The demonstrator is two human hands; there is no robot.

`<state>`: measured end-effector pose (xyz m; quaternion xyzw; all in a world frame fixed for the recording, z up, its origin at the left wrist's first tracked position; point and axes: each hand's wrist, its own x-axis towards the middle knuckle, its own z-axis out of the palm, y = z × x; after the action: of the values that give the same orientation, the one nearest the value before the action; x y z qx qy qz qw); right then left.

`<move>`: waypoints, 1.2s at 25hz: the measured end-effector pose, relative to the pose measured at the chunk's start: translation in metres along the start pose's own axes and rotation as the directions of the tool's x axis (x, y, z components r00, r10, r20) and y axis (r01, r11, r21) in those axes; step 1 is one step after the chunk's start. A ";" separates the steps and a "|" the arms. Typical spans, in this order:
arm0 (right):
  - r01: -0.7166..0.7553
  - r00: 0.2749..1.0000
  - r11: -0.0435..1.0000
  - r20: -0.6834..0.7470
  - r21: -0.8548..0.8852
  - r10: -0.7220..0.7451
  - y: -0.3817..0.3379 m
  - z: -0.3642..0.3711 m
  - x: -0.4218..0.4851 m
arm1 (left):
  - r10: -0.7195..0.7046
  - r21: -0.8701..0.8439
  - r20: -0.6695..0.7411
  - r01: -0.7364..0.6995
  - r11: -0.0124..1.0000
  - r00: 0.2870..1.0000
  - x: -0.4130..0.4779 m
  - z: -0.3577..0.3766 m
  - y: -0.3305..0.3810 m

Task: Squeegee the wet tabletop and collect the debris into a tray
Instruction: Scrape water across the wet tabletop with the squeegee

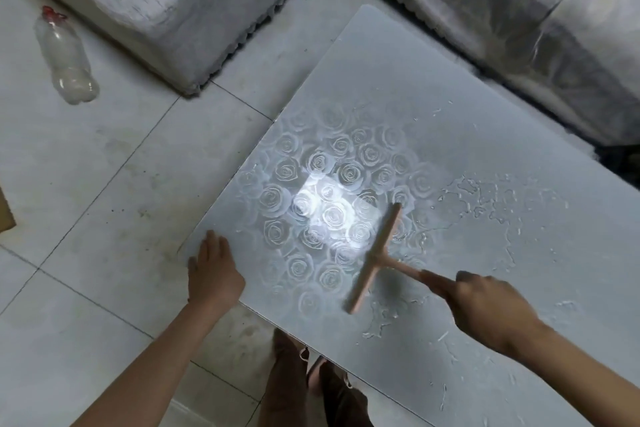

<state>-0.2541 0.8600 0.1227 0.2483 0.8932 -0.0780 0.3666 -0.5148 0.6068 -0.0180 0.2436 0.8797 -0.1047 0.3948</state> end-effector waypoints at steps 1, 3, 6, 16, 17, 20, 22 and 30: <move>0.033 0.999 0.999 -0.013 0.001 -0.033 -0.009 0.000 0.003 | 0.024 0.026 -0.009 -0.024 0.999 1.000 -0.002 0.004 0.004; 0.103 0.994 0.992 -0.051 0.071 -0.100 -0.038 -0.005 0.017 | 0.087 0.075 -0.011 -0.086 0.993 0.996 -0.006 0.010 0.022; 0.190 0.978 0.981 -0.090 0.038 -0.186 -0.086 -0.007 0.051 | 0.117 0.101 0.031 -0.119 0.988 0.993 -0.011 0.014 0.045; -0.072 0.996 0.996 -0.046 0.060 0.075 0.054 0.028 -0.017 | 0.224 0.168 0.075 -0.233 0.958 0.972 -0.023 0.024 0.089; -0.013 0.997 0.995 -0.071 0.098 0.020 0.041 0.028 -0.009 | 0.220 0.165 0.078 -0.230 0.959 0.972 -0.026 0.027 0.094; 0.184 0.981 0.974 -0.080 0.135 -0.174 -0.016 0.033 0.017 | 0.210 0.163 0.077 -0.220 0.962 0.975 -0.033 0.038 0.111; 0.238 0.969 0.962 -0.105 0.133 -0.225 -0.018 0.050 0.023 | 0.204 0.164 0.049 -0.209 0.964 0.978 -0.037 0.044 0.121; 0.020 0.996 0.994 -0.090 0.104 -0.011 0.123 0.082 -0.049 | 0.136 0.133 -0.002 -0.135 0.982 0.991 -0.068 0.069 0.150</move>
<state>-0.1121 0.9207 0.1030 0.2634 0.9053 -0.1166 0.3121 -0.3549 0.6862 -0.0115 0.3293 0.8543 -0.1346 0.3789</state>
